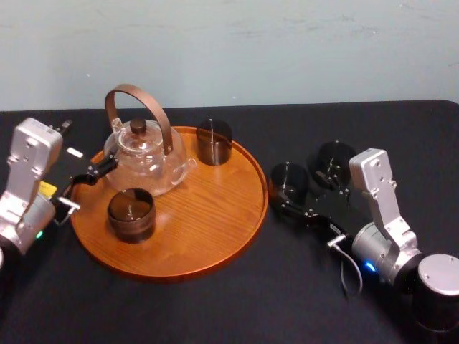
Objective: Pick up the glass from the table and place it on the tray.
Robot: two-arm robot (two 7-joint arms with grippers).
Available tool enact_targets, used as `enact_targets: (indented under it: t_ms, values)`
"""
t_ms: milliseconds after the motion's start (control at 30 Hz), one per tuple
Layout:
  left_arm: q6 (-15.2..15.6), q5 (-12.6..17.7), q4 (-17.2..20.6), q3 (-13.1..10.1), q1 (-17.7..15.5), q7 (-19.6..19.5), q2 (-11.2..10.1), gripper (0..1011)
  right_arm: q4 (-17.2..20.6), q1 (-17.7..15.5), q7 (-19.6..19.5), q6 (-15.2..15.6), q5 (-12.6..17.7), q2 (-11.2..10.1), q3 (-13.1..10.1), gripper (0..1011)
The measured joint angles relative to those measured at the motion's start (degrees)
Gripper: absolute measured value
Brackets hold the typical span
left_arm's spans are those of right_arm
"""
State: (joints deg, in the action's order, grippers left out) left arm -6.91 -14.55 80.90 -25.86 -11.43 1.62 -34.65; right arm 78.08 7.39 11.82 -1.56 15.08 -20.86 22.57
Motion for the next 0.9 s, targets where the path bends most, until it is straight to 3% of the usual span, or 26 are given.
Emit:
enact_targets:
  t_ms: [900]
  values:
    - [0.0, 0.0, 0.0, 0.0, 0.0, 0.0, 0.0, 1001, -7.57, 4.59, 4.52, -0.06, -3.17, 4.25, -0.97, 1003]
